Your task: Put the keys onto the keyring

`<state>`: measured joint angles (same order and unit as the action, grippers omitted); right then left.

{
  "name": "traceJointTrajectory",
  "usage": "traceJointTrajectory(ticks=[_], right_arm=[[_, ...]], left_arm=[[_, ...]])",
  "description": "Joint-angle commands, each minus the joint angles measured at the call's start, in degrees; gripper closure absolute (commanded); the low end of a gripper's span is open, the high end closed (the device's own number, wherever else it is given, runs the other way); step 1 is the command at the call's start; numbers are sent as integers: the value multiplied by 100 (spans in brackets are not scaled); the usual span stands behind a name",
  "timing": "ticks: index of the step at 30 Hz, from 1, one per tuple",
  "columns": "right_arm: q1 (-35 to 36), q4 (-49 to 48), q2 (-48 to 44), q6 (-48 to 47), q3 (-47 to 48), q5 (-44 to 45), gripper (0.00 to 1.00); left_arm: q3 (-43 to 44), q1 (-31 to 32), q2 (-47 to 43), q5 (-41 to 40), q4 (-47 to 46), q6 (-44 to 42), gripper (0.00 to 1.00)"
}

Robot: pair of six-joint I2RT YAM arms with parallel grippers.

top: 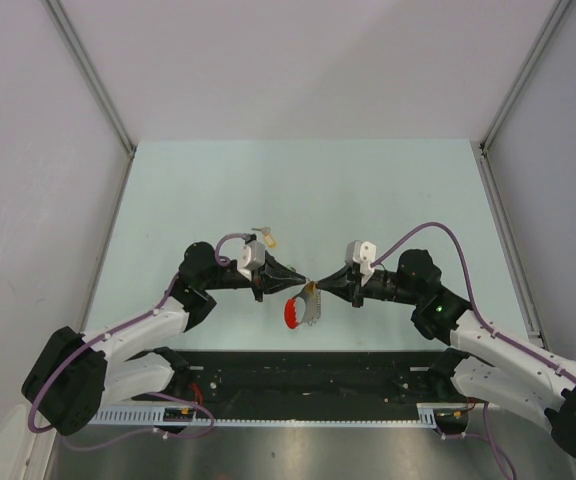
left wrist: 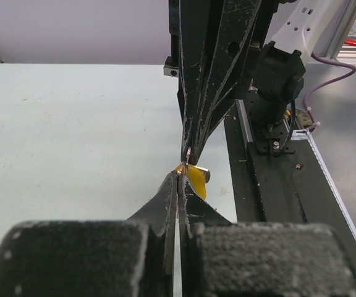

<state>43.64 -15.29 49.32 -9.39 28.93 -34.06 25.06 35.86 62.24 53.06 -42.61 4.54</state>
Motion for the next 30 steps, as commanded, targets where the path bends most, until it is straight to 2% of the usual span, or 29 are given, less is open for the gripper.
traceJointTrajectory(ticks=[1,12,27,30], right_arm=[[101,-387,43,42,60,146,100],[189,-422,34,77,60,427,100],[277,-431,69,-37,60,304,100],[294,-318,-10,-159,60,400,100]], left_arm=[[140,70,-36,82,-151,21,100],[219,132,-10,-15,130,-23,100],[254,159,-1,-102,209,65,100],[341,167,8,-330,523,153,100]])
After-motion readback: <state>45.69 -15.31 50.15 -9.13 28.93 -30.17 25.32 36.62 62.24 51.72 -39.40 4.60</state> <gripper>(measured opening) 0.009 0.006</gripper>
